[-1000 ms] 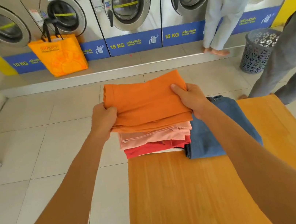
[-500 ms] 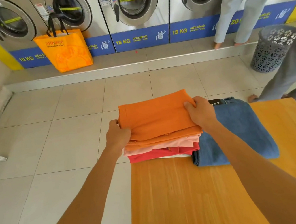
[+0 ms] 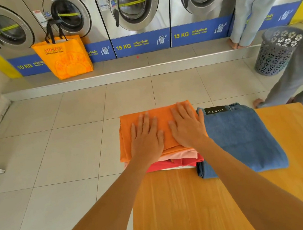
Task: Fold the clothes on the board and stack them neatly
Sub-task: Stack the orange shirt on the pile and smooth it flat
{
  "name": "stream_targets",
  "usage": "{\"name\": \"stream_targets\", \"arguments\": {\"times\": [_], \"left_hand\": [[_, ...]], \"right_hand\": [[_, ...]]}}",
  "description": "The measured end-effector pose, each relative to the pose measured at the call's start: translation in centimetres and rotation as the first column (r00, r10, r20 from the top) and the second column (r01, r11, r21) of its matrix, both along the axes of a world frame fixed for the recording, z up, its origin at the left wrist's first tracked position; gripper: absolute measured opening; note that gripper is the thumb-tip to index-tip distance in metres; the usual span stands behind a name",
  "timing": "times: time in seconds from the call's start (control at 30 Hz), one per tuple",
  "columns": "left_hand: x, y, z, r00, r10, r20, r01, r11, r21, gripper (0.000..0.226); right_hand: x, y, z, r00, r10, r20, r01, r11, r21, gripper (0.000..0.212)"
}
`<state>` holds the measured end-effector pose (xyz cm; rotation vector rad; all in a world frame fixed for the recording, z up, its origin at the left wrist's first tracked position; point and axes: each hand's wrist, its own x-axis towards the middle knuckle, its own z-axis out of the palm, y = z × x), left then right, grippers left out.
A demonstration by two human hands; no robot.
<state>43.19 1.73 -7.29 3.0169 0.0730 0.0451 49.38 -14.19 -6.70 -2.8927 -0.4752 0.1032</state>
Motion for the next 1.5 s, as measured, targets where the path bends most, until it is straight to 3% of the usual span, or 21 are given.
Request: {"name": "stream_targets", "arguments": {"times": [0.2,0.37,0.57,0.67,0.77,0.83,0.9,1.07,1.13,1.2,1.37,1.5], "left_hand": [[-0.3,2.4,-1.1,0.987,0.158,0.014,-0.157,0.984,-0.087,0.071],[-0.1,3.8,-0.9,0.966,0.254,-0.049,-0.259,0.941,-0.218,0.067],[0.4,5.9,0.5,0.94,0.307,-0.148,-0.324,0.939,-0.112,0.063],[0.0,5.0,1.5,0.967,0.256,-0.012,-0.256,0.961,-0.102,0.059],[-1.7,2.4,2.2,0.986,0.04,0.164,-0.011,0.985,-0.174,0.053],[-3.4,0.8,2.0,0.972,-0.144,0.187,0.182,0.961,-0.206,0.047],[-4.7,-0.2,1.5,0.957,-0.233,0.173,0.268,0.938,-0.218,0.04],[-5.2,-0.2,1.8,0.99,-0.017,0.137,0.078,0.887,-0.456,0.034],[-5.0,0.0,2.1,0.994,0.0,0.113,0.056,0.864,-0.499,0.032],[-5.0,0.4,2.3,0.996,-0.026,0.091,0.068,0.862,-0.502,0.03],[-5.4,1.5,2.6,0.997,-0.044,0.068,0.07,0.89,-0.451,0.027],[-6.1,2.1,3.0,0.998,0.016,0.059,0.011,0.907,-0.42,0.036]], "right_hand": [[1.5,-3.7,1.1,0.914,-0.301,-0.271,0.325,0.945,0.046,0.066],[-1.1,-4.5,3.1,0.931,-0.334,-0.148,0.358,0.912,0.198,0.038],[-4.9,-5.0,3.4,0.898,-0.408,-0.165,0.44,0.81,0.389,0.019],[-6.1,-5.5,3.0,0.865,-0.465,-0.189,0.498,0.746,0.441,0.02],[-6.9,-6.1,2.8,0.85,-0.497,-0.175,0.516,0.717,0.468,0.015],[-7.3,-6.3,2.8,0.85,-0.503,-0.154,0.506,0.7,0.504,0.013],[-7.5,-6.6,2.8,0.851,-0.507,-0.14,0.497,0.689,0.527,0.012],[-7.4,-6.7,2.6,0.87,-0.423,-0.255,0.485,0.632,0.604,0.013],[-7.5,-6.7,2.5,0.851,-0.432,-0.299,0.518,0.597,0.613,0.026],[-7.3,-6.8,2.5,0.825,-0.438,-0.358,0.562,0.566,0.604,0.036],[-7.0,-7.1,3.1,0.806,-0.386,-0.448,0.589,0.462,0.663,0.019],[-6.8,-7.2,3.6,0.808,-0.343,-0.478,0.589,0.45,0.672,0.015]]}}
